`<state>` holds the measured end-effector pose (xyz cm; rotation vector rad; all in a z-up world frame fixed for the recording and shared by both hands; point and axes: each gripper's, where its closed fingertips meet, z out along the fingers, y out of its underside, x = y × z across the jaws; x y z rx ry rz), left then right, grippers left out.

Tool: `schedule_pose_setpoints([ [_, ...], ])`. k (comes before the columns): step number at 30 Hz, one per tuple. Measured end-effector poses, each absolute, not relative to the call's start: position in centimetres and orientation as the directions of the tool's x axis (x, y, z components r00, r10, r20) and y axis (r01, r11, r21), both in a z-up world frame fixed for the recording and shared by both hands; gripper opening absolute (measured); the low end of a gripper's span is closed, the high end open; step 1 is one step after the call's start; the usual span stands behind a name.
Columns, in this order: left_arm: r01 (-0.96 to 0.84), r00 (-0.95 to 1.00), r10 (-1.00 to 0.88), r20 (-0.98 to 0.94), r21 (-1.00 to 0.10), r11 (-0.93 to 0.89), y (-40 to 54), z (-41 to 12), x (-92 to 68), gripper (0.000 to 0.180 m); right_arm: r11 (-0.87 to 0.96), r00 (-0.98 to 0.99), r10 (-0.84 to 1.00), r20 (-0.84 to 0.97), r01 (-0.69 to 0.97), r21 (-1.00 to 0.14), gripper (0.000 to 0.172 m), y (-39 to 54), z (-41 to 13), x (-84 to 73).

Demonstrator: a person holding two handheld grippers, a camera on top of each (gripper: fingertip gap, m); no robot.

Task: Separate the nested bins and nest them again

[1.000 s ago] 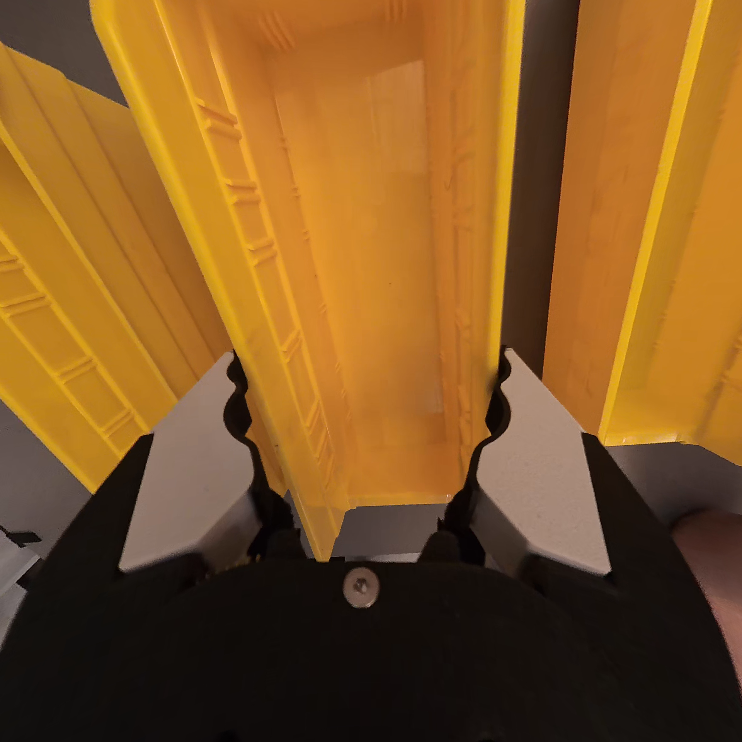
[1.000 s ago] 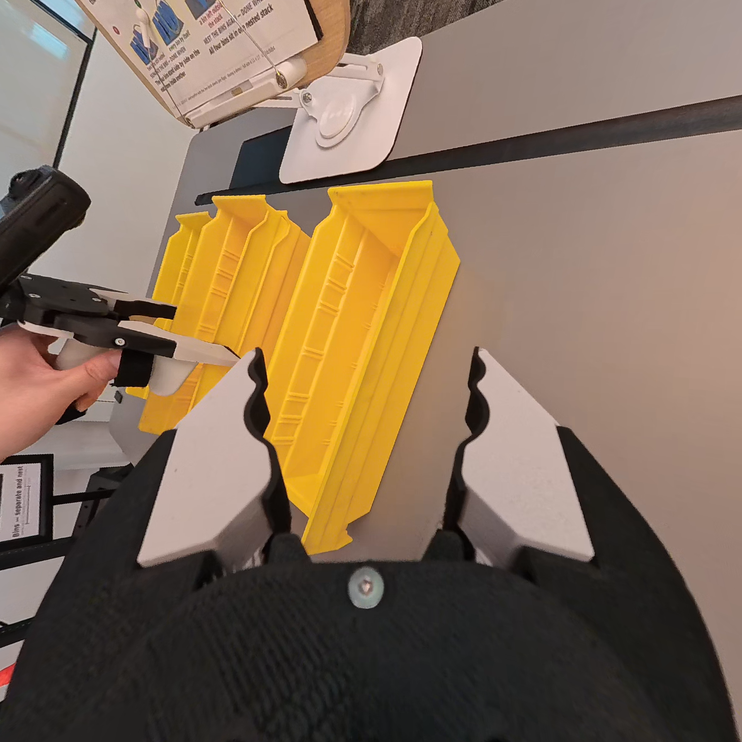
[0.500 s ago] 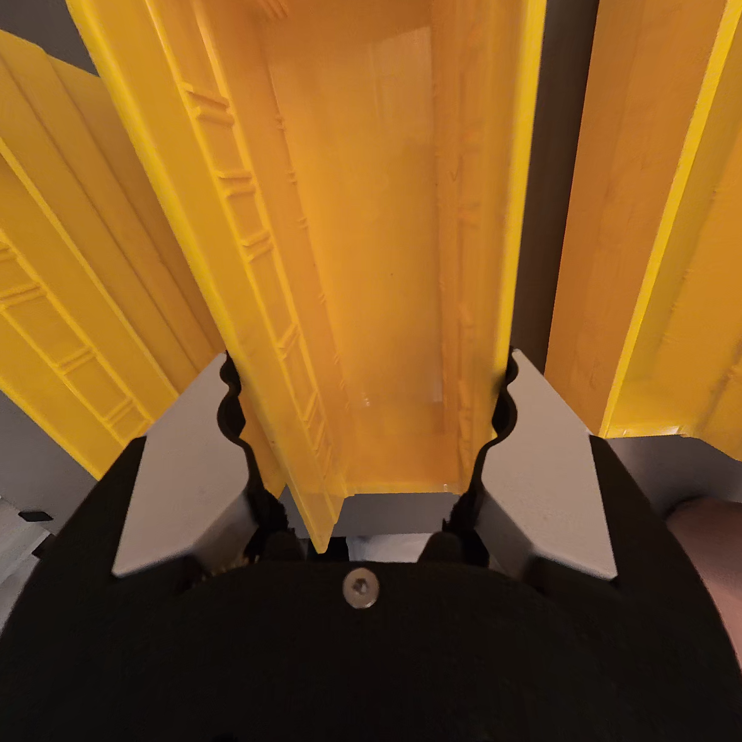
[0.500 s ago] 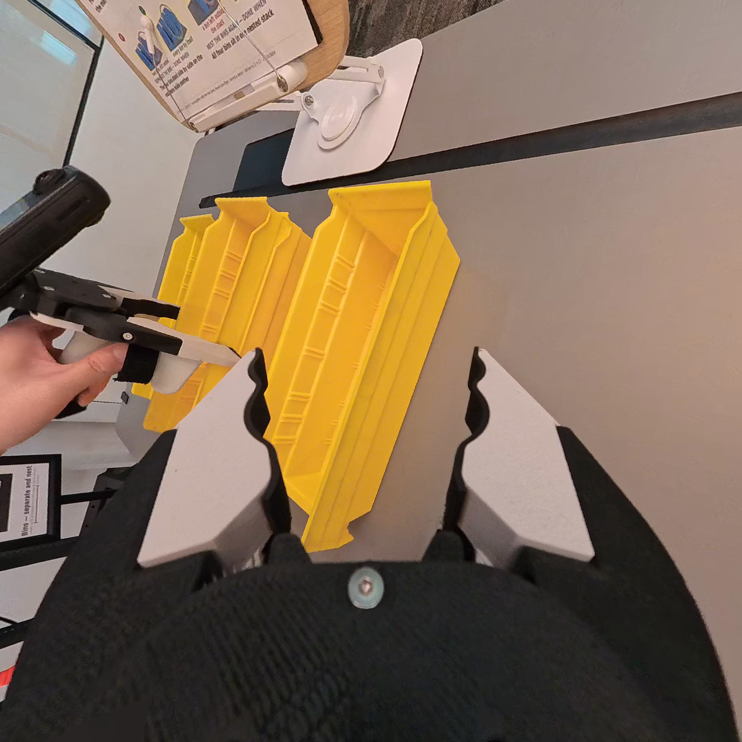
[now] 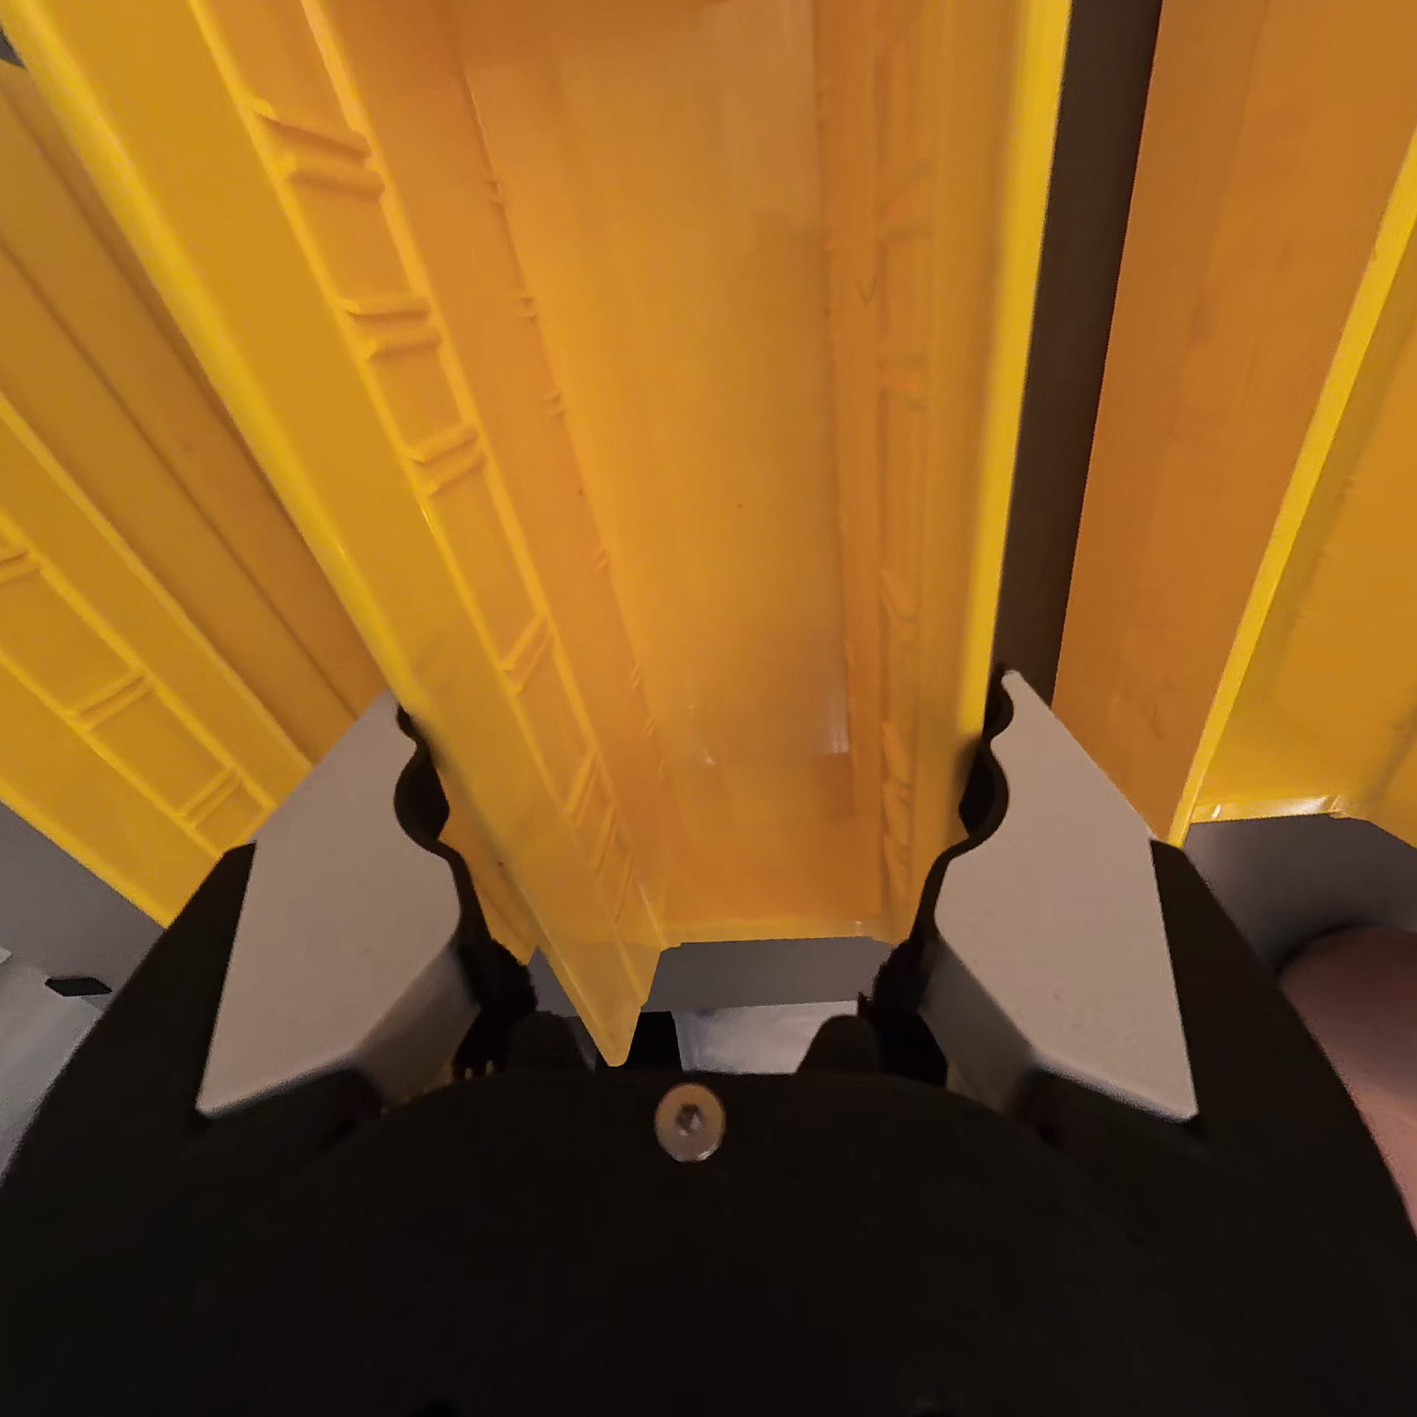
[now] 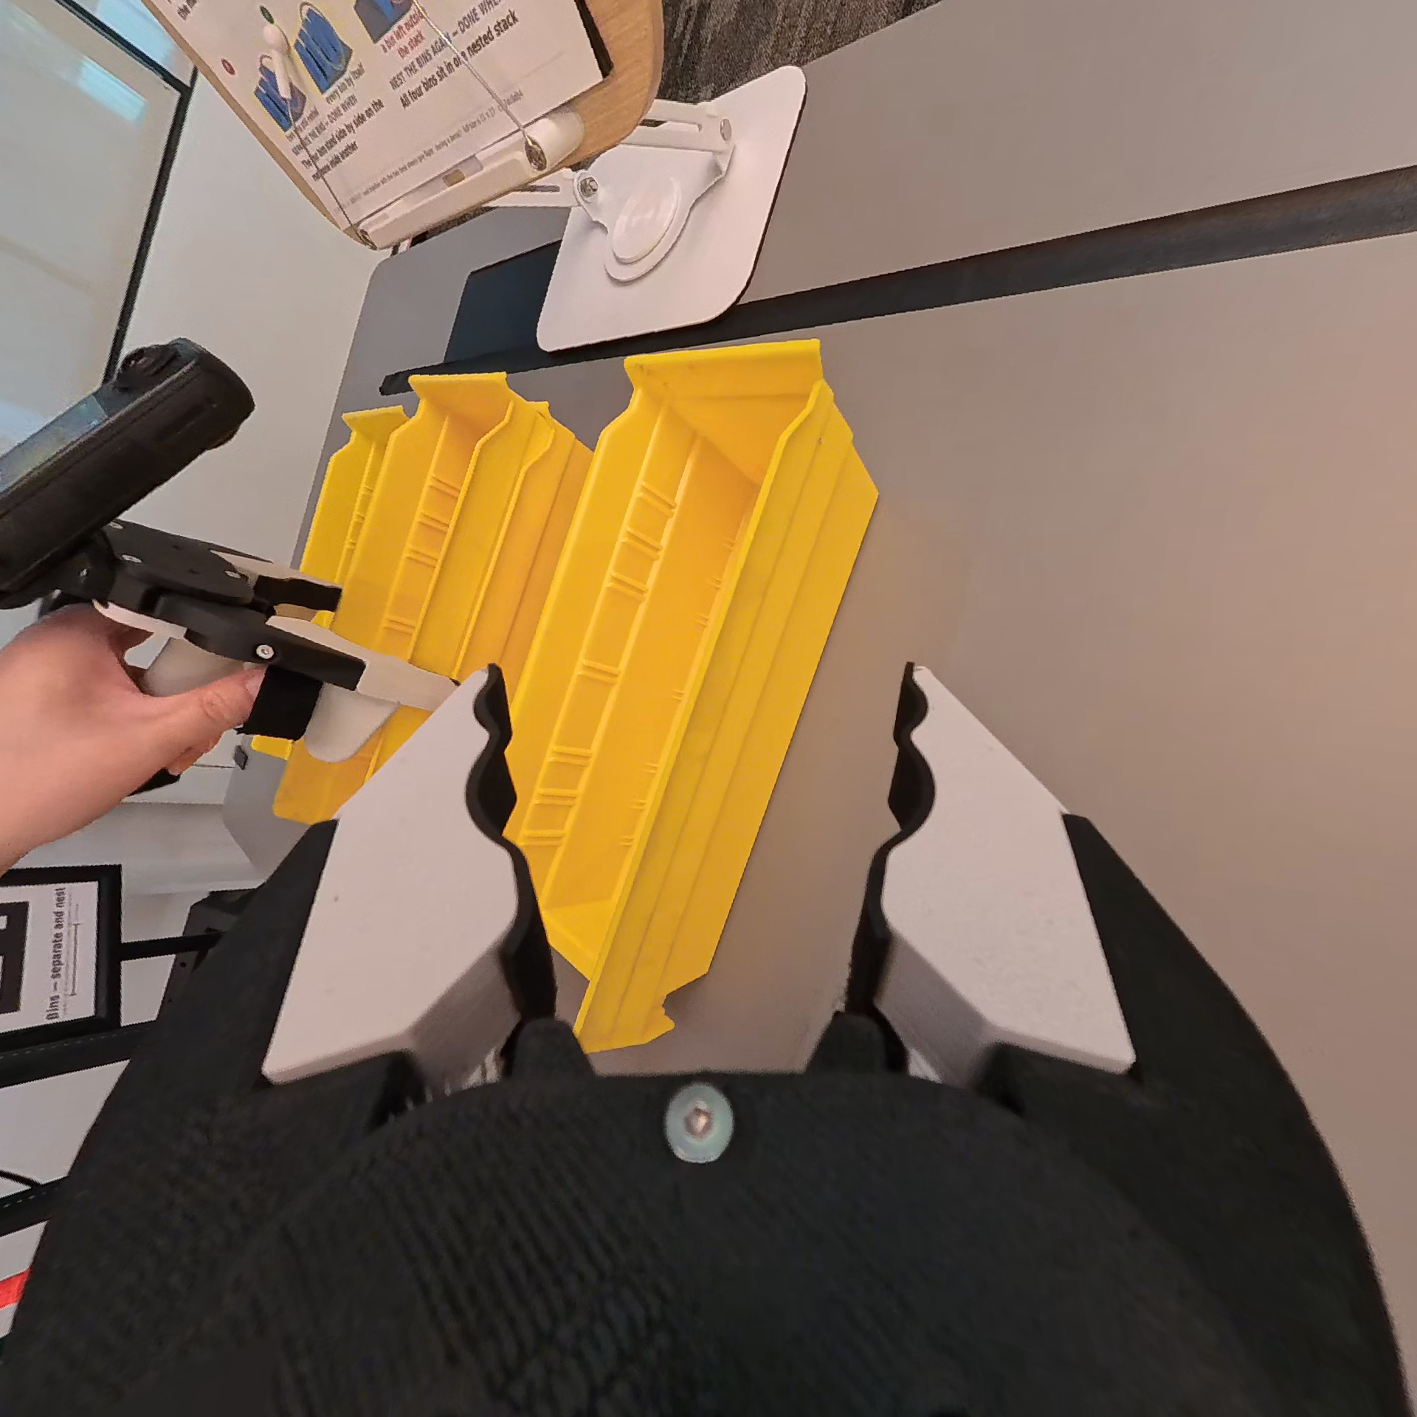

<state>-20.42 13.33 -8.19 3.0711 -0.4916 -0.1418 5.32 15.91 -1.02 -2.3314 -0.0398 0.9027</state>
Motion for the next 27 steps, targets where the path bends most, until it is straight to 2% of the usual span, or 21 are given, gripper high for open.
schedule_pose_setpoints([
  [7,-0.324,0.942,-0.324,-0.09,0.017,-0.946,13.6,-7.8,-20.3,0.119,-0.805,0.765,0.245,-0.596,-0.183,-0.565,0.101,15.9,-1.1,5.2],
  [27,-0.303,0.947,-0.305,-0.102,0.033,-0.952,13.7,-6.3,-21.2,0.115,-0.806,0.762,0.254,-0.595,-0.173,-0.566,0.101,15.8,-1.1,4.8],
])
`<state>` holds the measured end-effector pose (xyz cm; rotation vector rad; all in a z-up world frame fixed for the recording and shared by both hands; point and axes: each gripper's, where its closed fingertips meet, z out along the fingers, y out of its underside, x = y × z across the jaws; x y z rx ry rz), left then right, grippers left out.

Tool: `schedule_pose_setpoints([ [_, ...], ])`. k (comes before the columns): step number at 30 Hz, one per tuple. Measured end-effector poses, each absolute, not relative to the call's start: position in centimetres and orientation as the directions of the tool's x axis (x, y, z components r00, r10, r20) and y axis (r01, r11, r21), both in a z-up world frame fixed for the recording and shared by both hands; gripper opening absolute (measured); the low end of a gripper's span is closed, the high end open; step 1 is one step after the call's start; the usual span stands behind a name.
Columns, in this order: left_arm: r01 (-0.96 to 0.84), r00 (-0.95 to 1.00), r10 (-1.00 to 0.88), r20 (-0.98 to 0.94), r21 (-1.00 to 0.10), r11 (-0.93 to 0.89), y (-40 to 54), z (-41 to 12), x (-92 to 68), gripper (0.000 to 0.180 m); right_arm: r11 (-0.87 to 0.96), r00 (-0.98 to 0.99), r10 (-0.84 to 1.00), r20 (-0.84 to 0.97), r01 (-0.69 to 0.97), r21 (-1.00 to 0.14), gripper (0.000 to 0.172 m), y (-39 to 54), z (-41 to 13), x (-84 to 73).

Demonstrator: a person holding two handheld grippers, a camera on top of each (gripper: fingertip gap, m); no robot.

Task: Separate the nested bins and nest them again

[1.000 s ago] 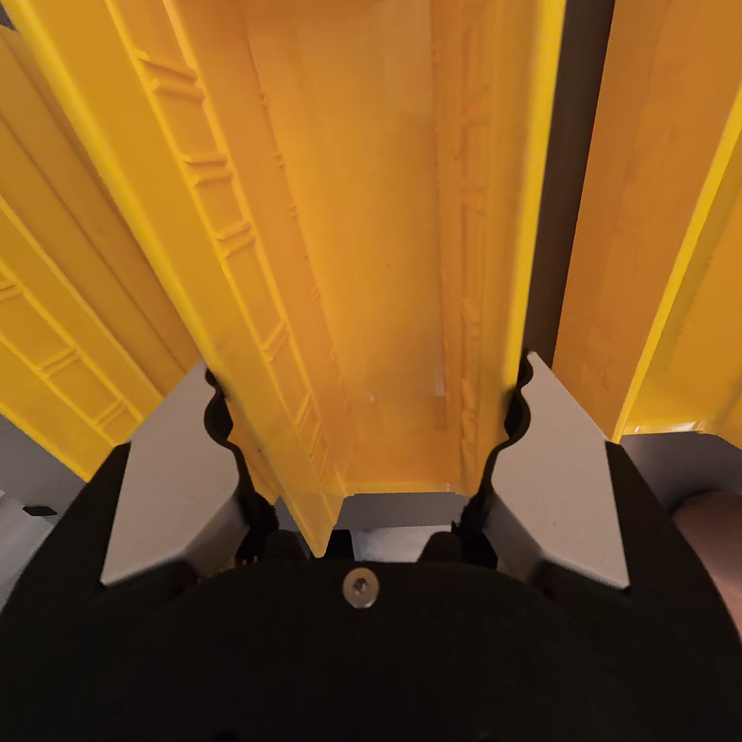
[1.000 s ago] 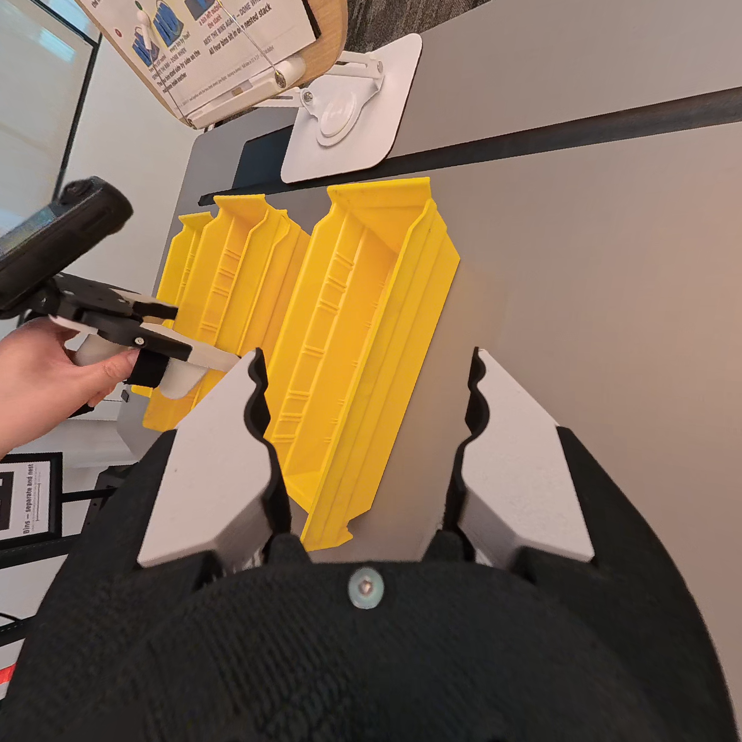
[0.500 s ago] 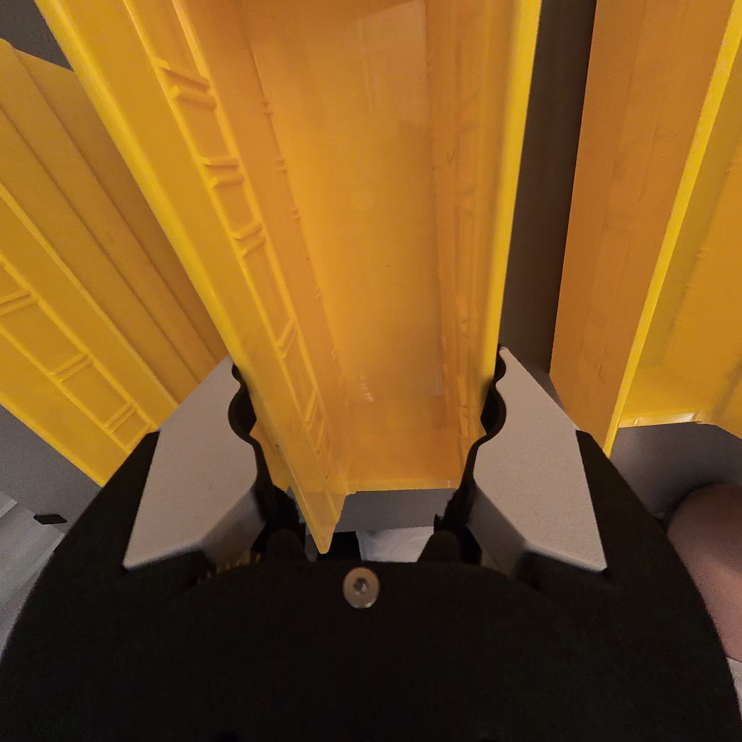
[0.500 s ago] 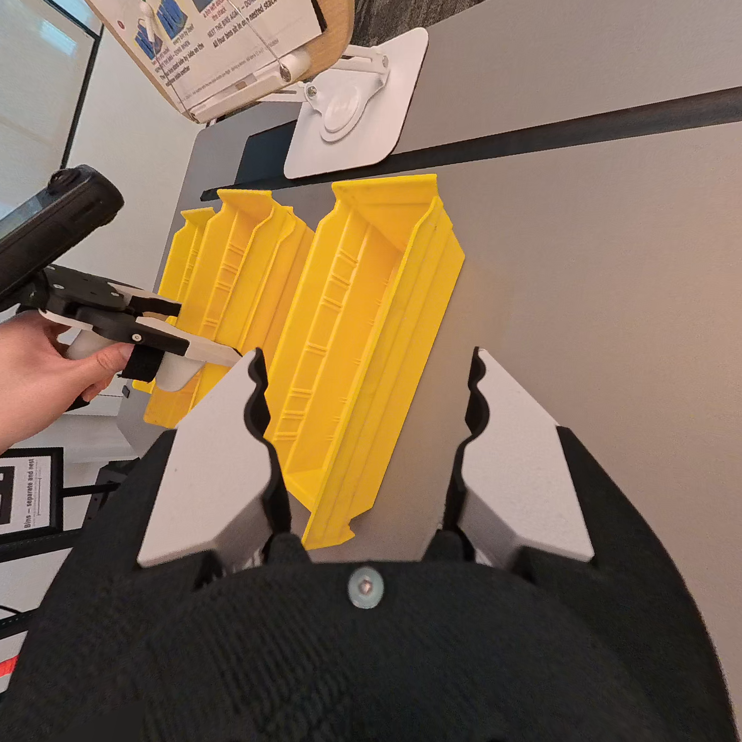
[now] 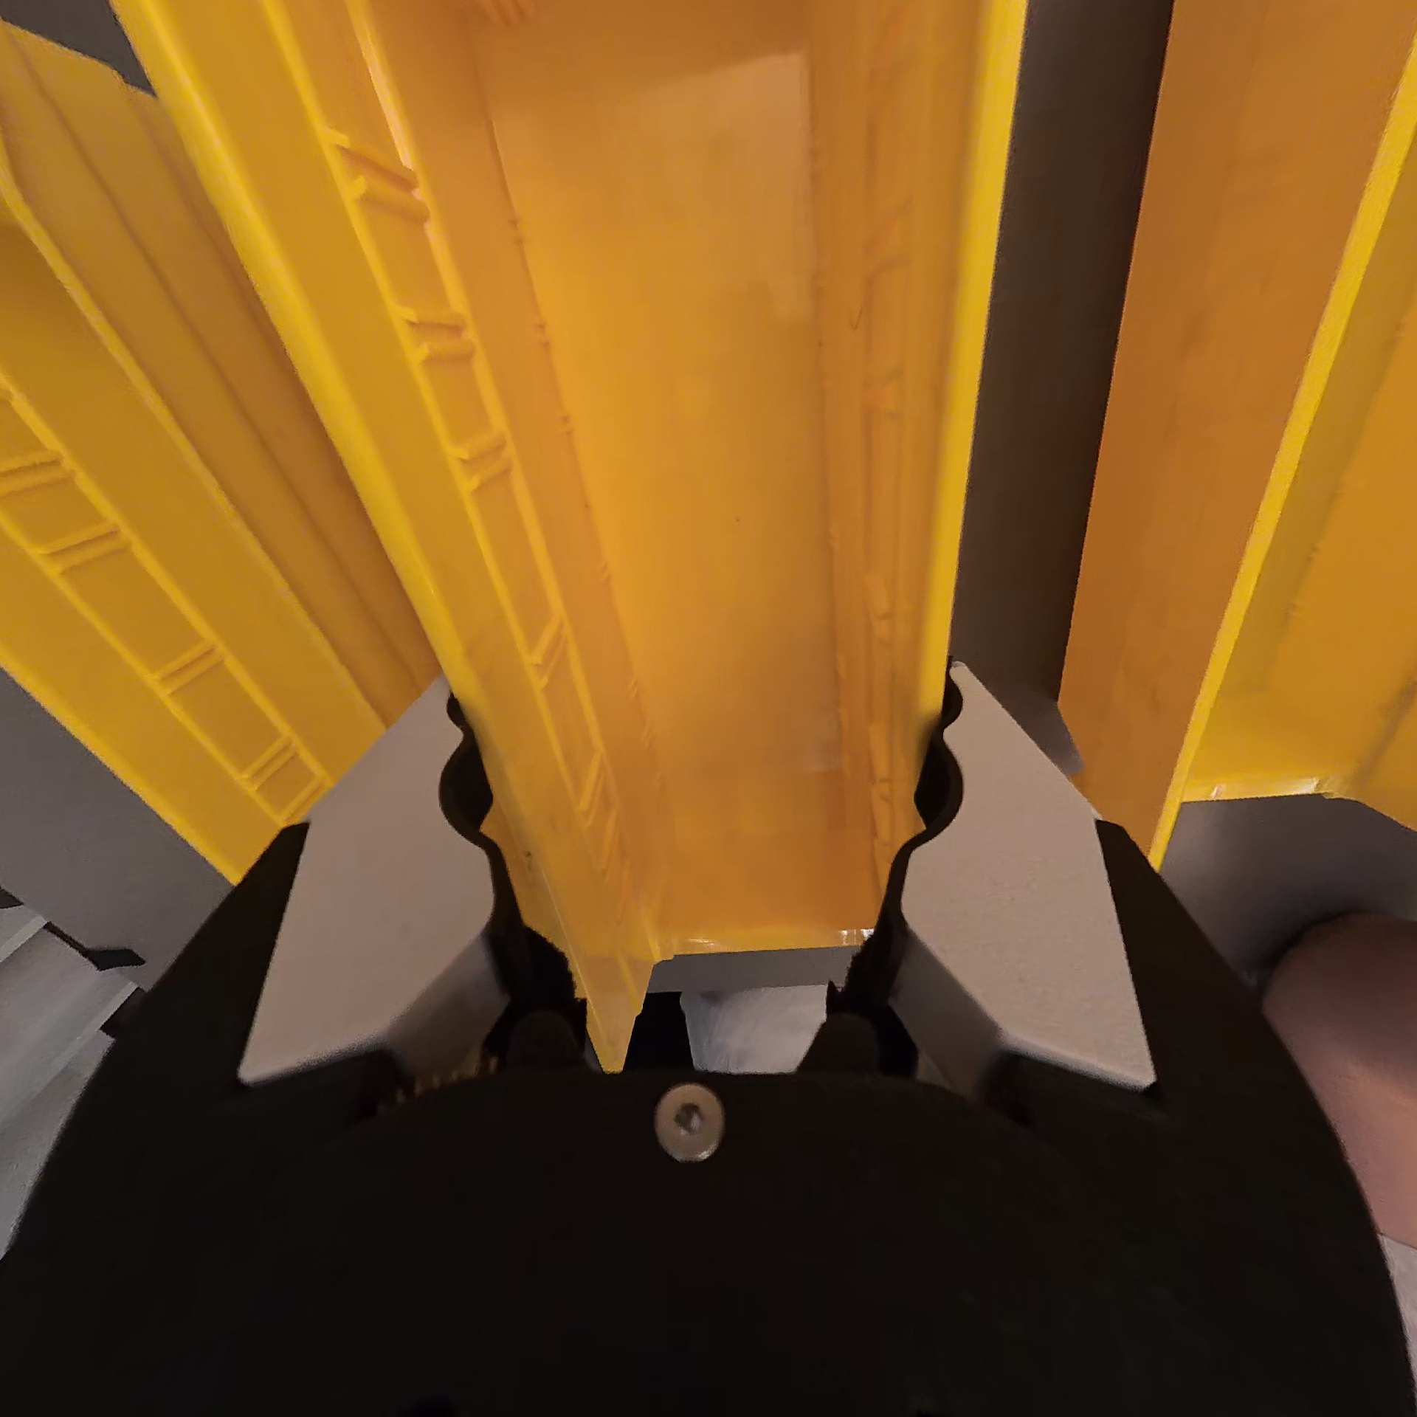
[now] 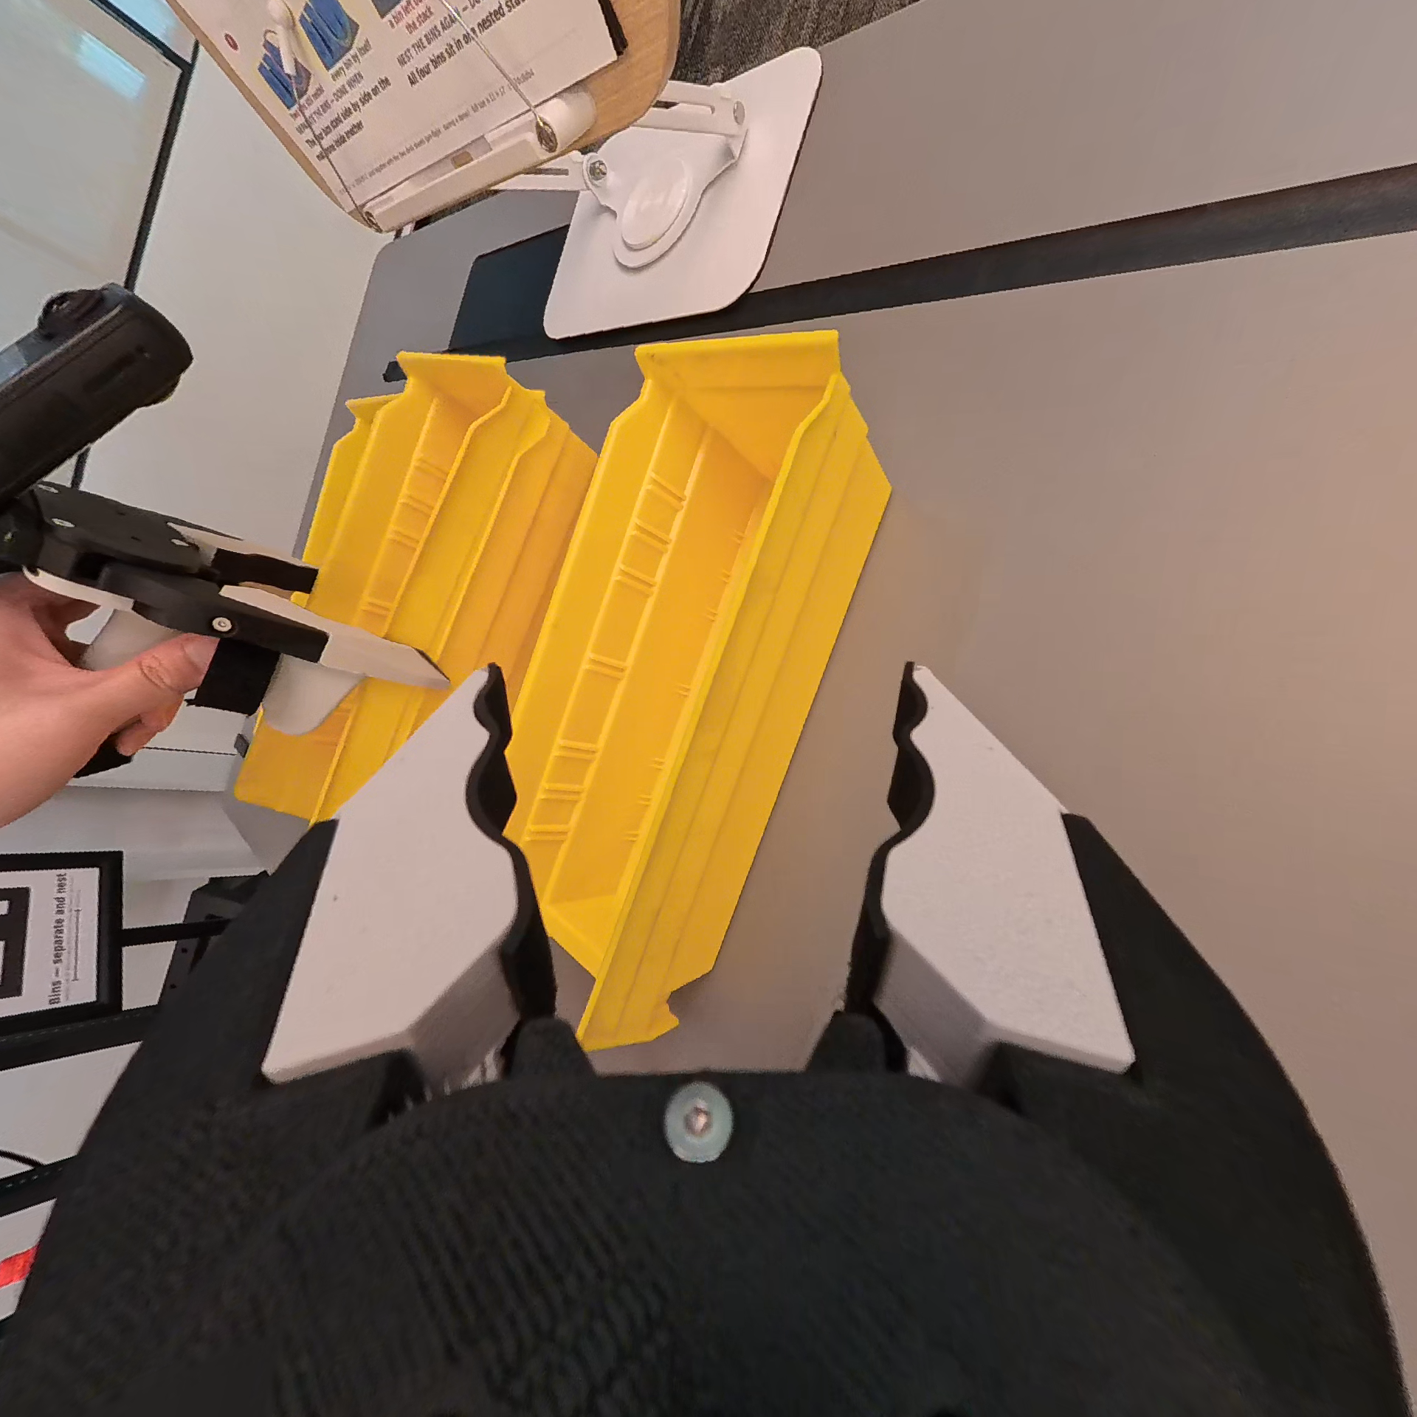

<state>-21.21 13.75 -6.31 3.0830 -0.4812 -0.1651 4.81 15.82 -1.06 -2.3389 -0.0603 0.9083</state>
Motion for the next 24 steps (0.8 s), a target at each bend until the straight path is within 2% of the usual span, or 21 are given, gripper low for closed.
schedule_pose_setpoints([
  [14,-0.314,0.94,-0.32,-0.119,0.063,-0.947,13.6,-5.7,-21.7,0.114,-0.81,0.766,0.251,-0.591,-0.168,-0.562,0.1,15.9,-1.3,4.7],
  [24,-0.315,0.942,-0.318,-0.105,0.044,-0.948,14.0,-3.7,-21.3,0.113,-0.814,0.767,0.248,-0.592,-0.166,-0.556,0.1,15.9,-1.5,4.7],
])
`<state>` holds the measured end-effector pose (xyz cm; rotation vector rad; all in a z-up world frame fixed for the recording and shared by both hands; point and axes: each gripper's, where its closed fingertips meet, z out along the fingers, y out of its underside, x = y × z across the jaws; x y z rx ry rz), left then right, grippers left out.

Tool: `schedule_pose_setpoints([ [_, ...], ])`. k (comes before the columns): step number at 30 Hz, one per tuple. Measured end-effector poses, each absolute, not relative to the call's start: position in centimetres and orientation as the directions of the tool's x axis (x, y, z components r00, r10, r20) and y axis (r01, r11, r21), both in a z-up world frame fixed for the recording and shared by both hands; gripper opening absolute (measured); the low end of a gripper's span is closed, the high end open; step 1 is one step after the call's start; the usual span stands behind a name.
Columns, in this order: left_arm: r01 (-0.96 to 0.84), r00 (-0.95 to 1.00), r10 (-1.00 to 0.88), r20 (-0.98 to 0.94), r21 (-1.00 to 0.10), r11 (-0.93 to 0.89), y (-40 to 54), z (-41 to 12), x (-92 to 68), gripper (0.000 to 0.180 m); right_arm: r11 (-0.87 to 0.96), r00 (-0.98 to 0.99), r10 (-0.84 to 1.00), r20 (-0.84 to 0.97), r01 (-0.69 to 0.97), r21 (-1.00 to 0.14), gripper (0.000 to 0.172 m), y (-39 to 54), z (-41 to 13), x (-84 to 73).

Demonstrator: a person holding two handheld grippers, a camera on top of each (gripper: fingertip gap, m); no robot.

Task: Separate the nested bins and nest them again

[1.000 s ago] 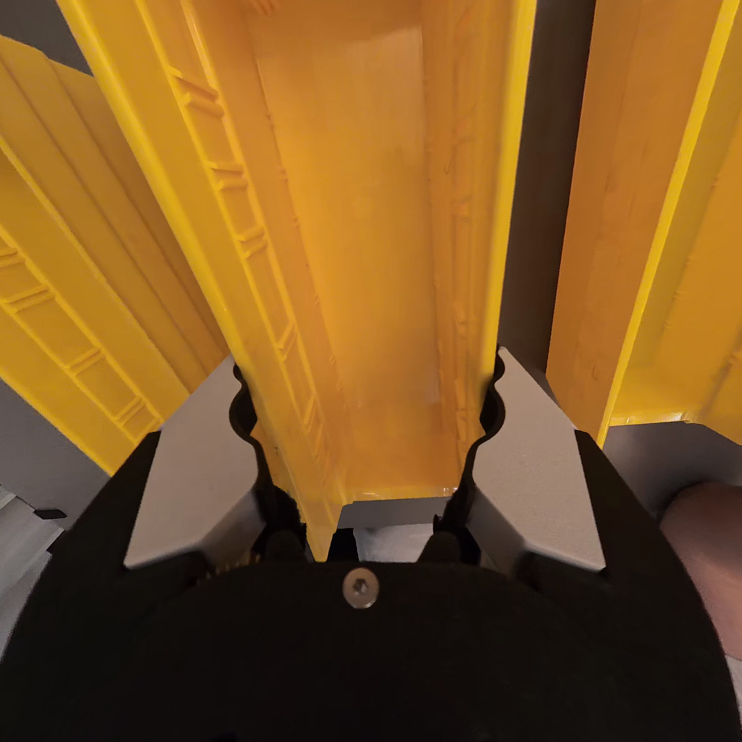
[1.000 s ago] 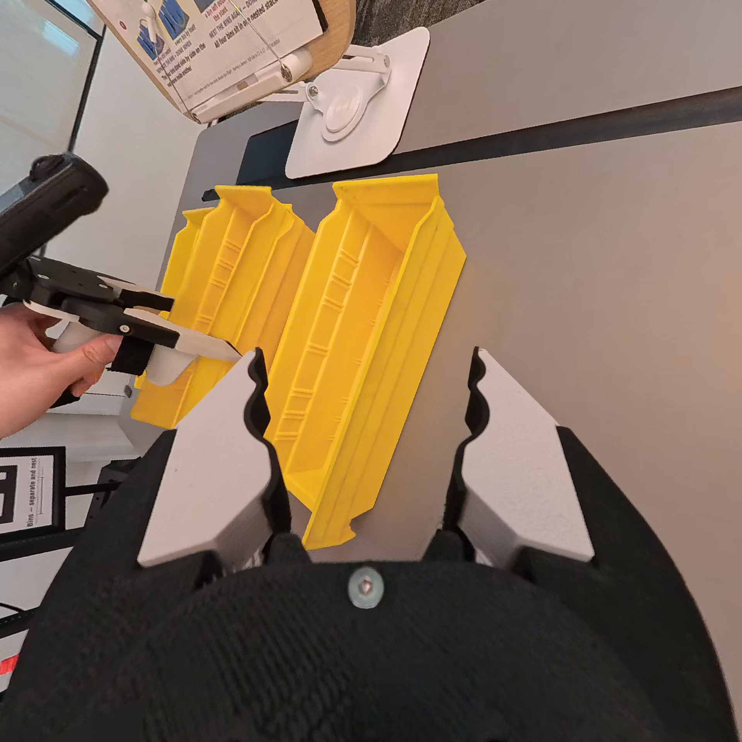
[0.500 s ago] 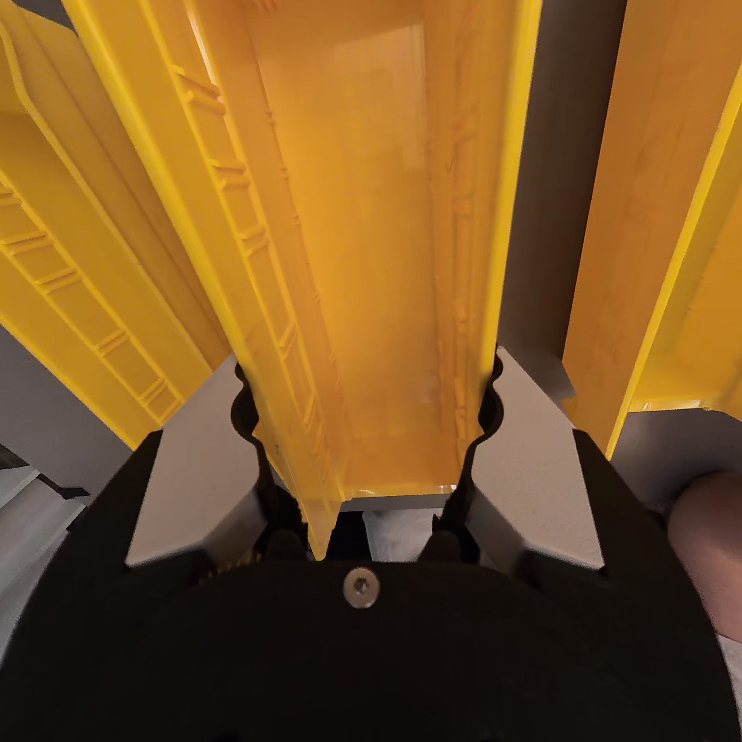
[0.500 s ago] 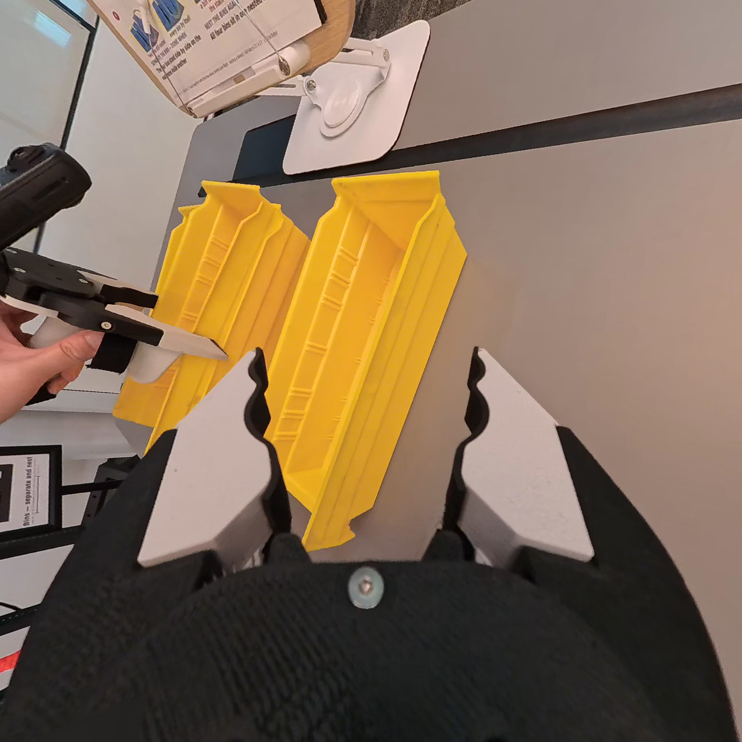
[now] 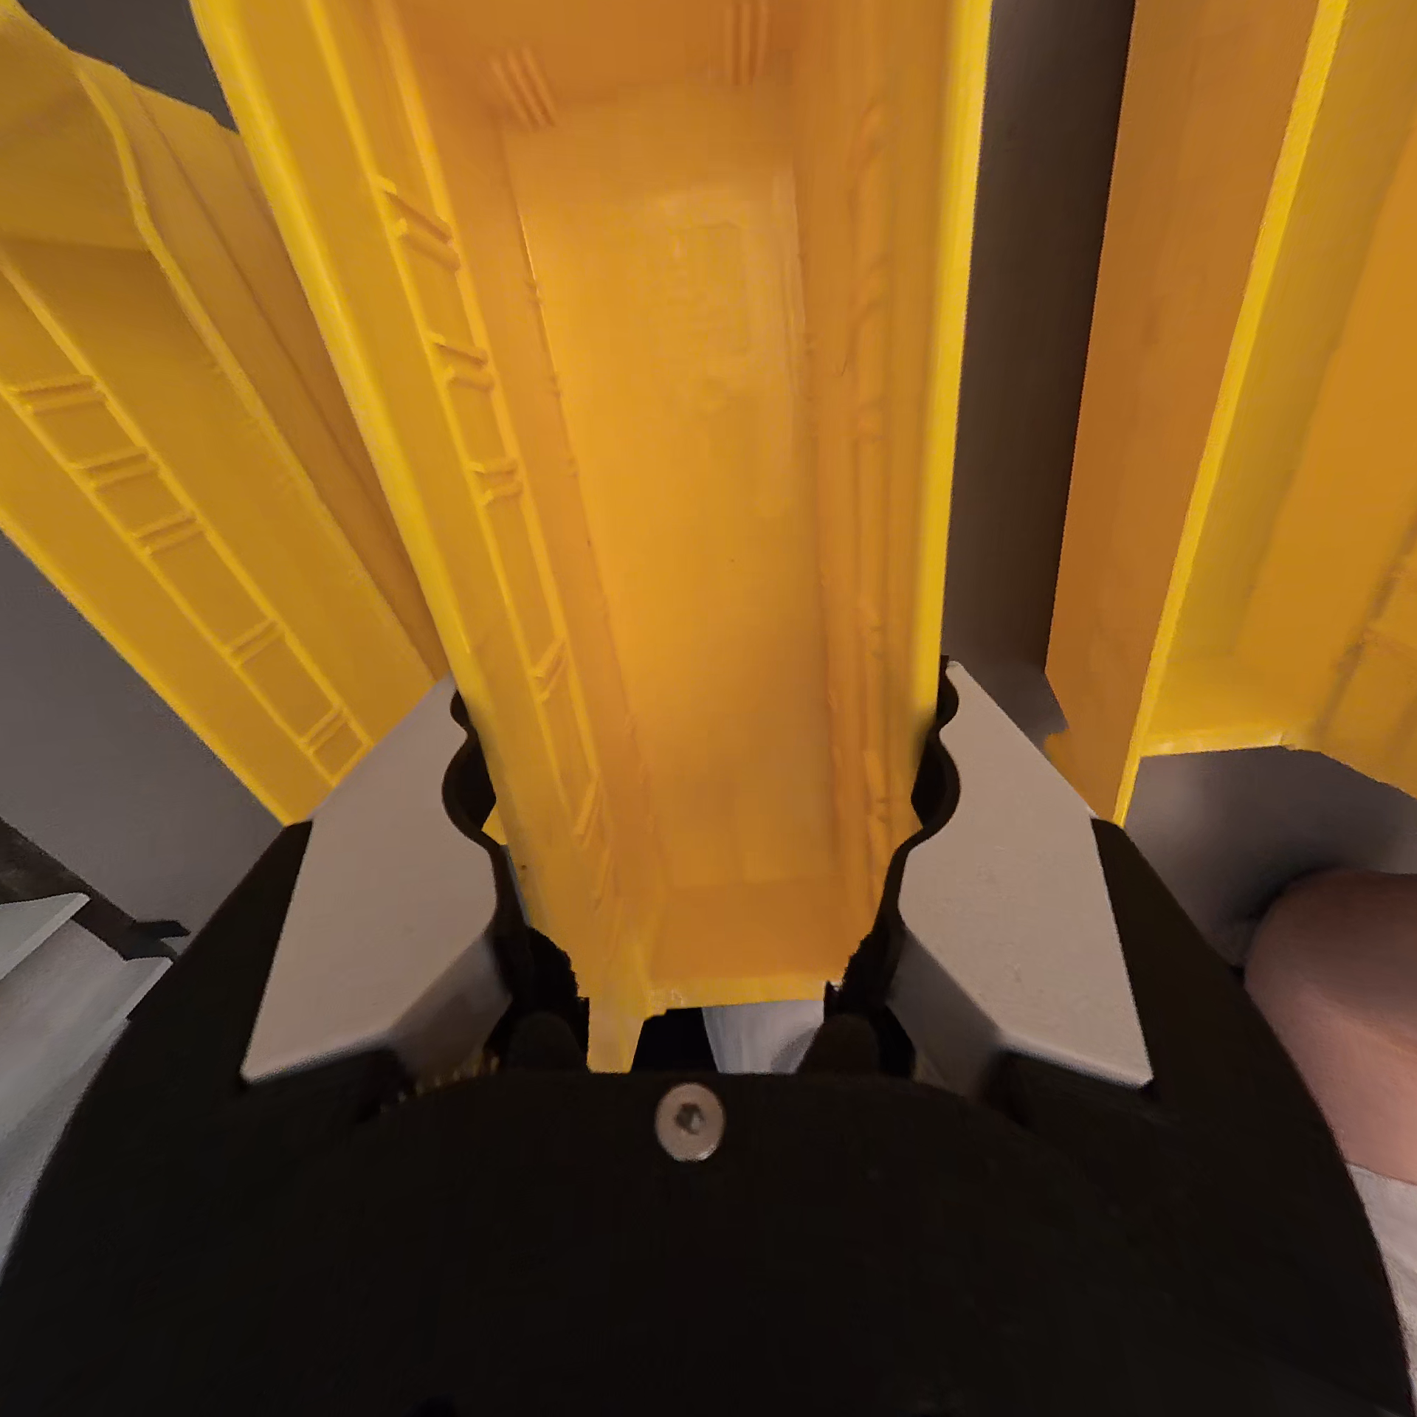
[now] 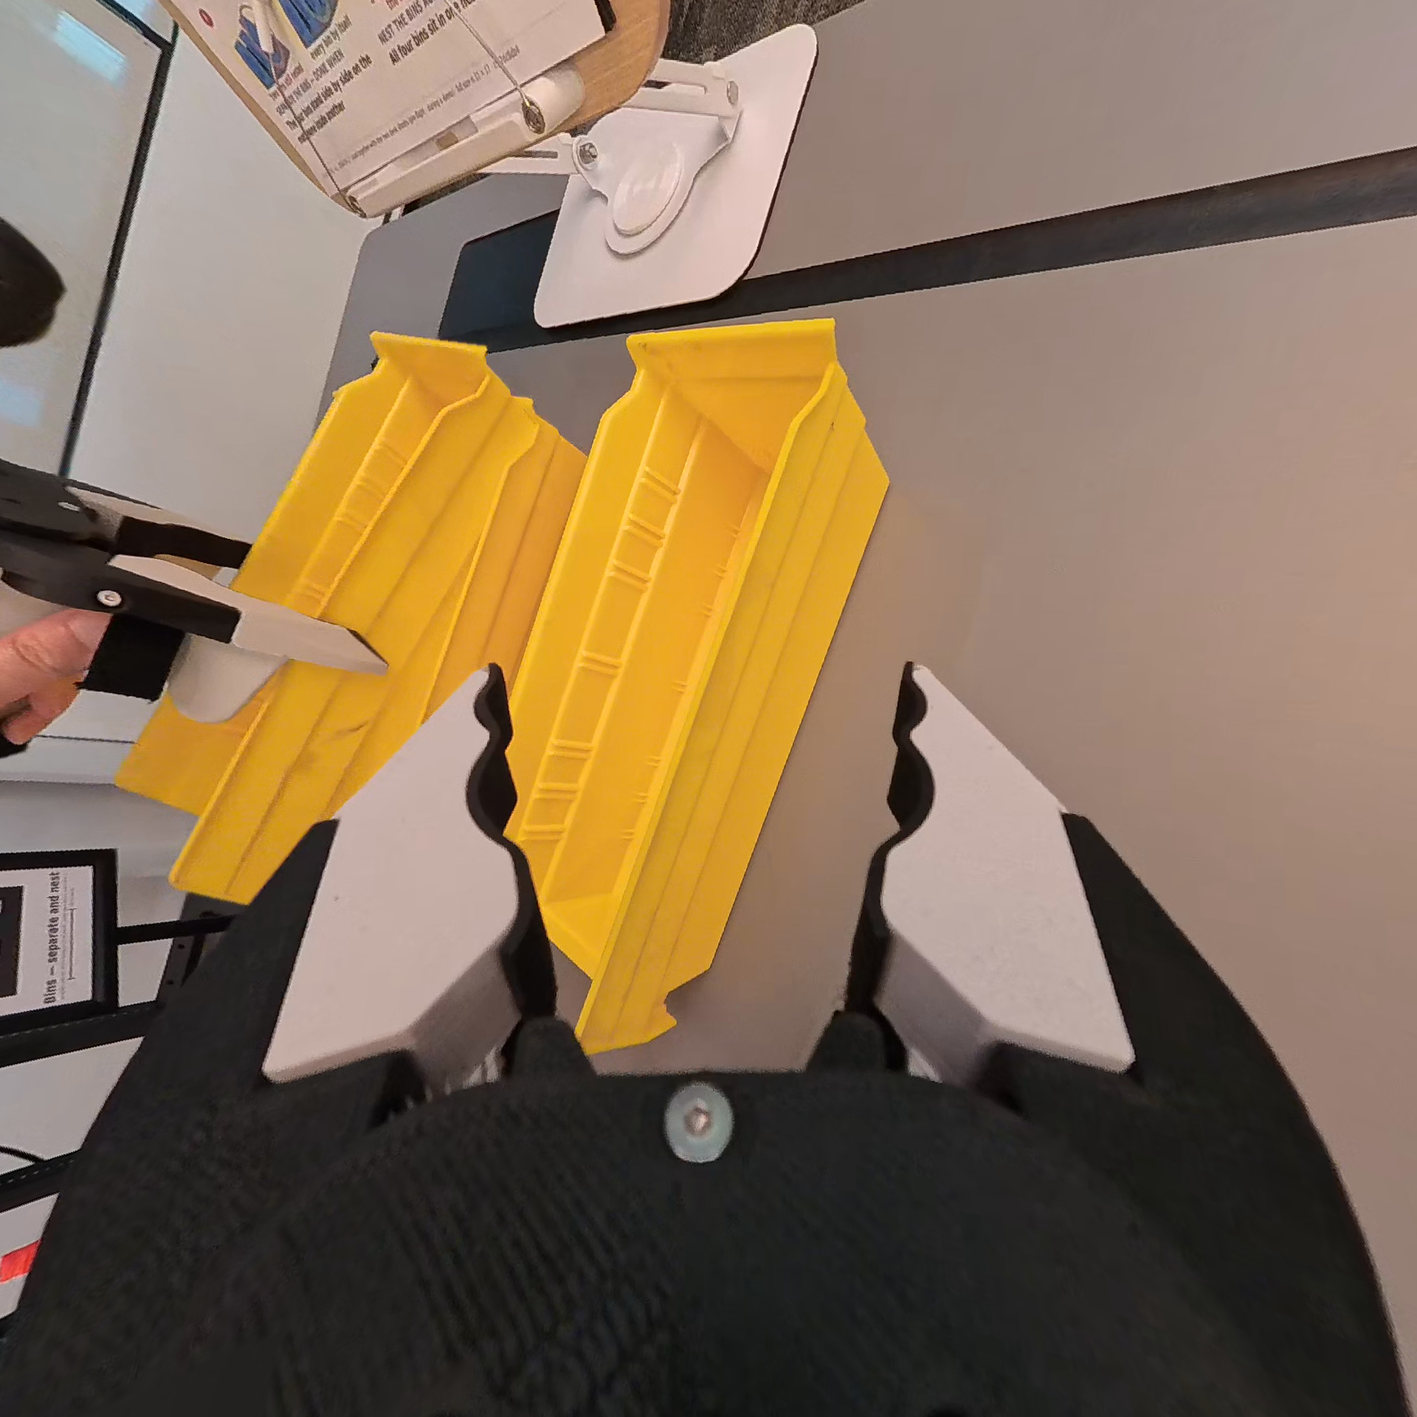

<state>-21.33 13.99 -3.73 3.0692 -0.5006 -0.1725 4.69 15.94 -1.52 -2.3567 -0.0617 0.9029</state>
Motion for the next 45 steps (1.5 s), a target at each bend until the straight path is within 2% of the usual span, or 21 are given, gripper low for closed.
schedule_pose_setpoints([
  [8,-0.387,0.903,-0.402,-0.149,0.122,-0.914,13.1,0.0,-23.0,0.111,-0.816,0.771,0.239,-0.59,-0.169,-0.552,0.1,16.0,-1.7,4.9],
  [14,-0.376,0.913,-0.379,-0.149,0.046,-0.925,14.1,5.7,-26.0,0.112,-0.823,0.781,0.218,-0.585,-0.175,-0.541,0.1,16.2,-2.3,5.3],
  [18,-0.352,0.928,-0.342,-0.149,-0.044,-0.935,15.2,9.3,-29.8,0.112,-0.826,0.792,0.208,-0.574,-0.173,-0.537,0.1,16.3,-2.5,5.3],
  [23,-0.308,0.938,-0.286,-0.198,-0.096,-0.946,15.9,10.8,-36.9,0.112,-0.82,0.806,0.21,-0.554,-0.163,-0.548,0.098,16.5,-2.3,4.9],
  [27,-0.234,0.961,-0.212,-0.18,-0.108,-0.966,16.1,8.4,-42.1,0.112,-0.784,0.8,0.285,-0.527,-0.122,-0.609,0.093,16.0,0.0,2.9],
  [32,-0.146,0.988,-0.143,-0.053,-0.056,-0.988,15.6,1.3,-46.6,0.111,-0.59,0.764,0.524,-0.377,0.006,-0.807,0.085,13.5,6.6,-2.6],
  [34,-0.122,0.993,-0.122,-0.001,-0.033,-0.992,15.4,-1.6,-48.1,0.11,-0.527,0.761,0.571,-0.308,0.052,-0.848,0.085,12.0,8.2,-5.0],
  [39,-0.102,0.994,-0.101,0.039,0.009,-0.995,15.0,-7.1,-51.8,0.11,-0.479,0.725,0.662,-0.19,0.215,-0.851,0.085,8.4,7.8,-11.0],
  [42,-0.115,0.992,-0.115,-0.05,-0.005,-0.993,15.2,-9.2,-53.8,0.113,-0.511,0.744,0.653,-0.139,0.298,-0.807,0.085,7.9,5.0,-13.6],
  [43,-0.125,0.989,-0.123,-0.077,-0.019,-0.992,15.5,-9.7,-54.1,0.12,-0.538,0.748,0.648,-0.141,0.319,-0.78,0.085,7.7,3.7,-14.6],
  [45,-0.128,0.99,-0.121,-0.077,-0.103,-0.986,16.6,-9.6,-53.7,0.118,-0.591,0.755,0.636,-0.16,0.342,-0.731,0.085,7.3,0.9,-16.4],
])
